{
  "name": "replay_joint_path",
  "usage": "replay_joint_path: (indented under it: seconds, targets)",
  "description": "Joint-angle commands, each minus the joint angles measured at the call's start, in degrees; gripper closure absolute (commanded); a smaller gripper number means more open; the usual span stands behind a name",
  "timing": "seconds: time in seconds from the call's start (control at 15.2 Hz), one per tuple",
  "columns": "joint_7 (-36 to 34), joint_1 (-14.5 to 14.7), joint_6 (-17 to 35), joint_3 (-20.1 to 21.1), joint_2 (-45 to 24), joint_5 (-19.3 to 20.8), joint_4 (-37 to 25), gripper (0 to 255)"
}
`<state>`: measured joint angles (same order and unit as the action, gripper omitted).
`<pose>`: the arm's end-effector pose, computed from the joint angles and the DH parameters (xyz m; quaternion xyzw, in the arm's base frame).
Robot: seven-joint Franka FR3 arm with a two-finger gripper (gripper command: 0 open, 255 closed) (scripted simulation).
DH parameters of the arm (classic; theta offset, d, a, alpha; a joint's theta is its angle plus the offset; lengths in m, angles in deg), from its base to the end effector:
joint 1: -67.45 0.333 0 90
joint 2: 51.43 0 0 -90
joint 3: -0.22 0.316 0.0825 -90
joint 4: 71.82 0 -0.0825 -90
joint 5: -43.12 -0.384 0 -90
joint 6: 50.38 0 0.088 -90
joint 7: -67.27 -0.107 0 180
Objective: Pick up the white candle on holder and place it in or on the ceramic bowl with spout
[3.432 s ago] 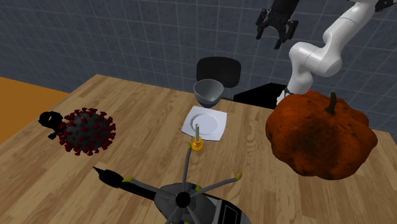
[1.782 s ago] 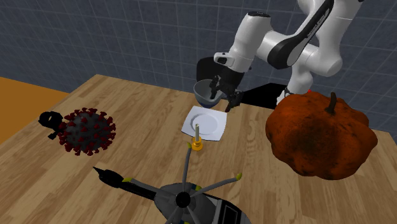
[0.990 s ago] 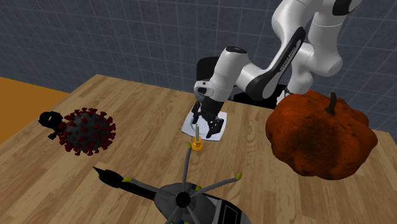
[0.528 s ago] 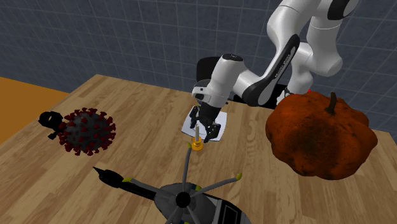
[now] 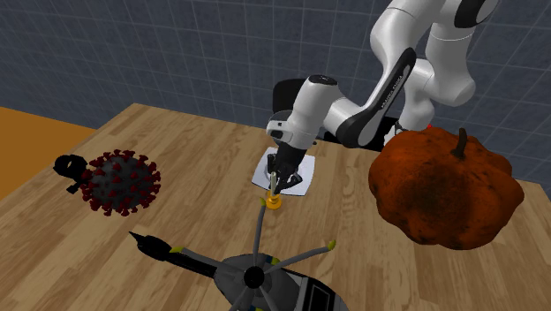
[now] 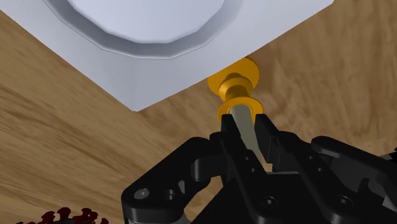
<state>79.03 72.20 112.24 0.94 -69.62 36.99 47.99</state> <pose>0.6174 0.0532 0.3165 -0.9716 -0.0995 -0.2141 0.0166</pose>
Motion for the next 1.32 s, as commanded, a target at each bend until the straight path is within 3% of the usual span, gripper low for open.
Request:
replay_joint_path:
  seconds: [0.0,0.33,1.25]
  targets:
    - [0.0,0.0,0.0,0.0,0.0,0.0,0.0,255]
    - [0.0,0.0,0.0,0.0,0.0,0.0,0.0,255]
    - [-1.4,0.4,-9.4,-0.8,6.7,1.3,-2.6,255]
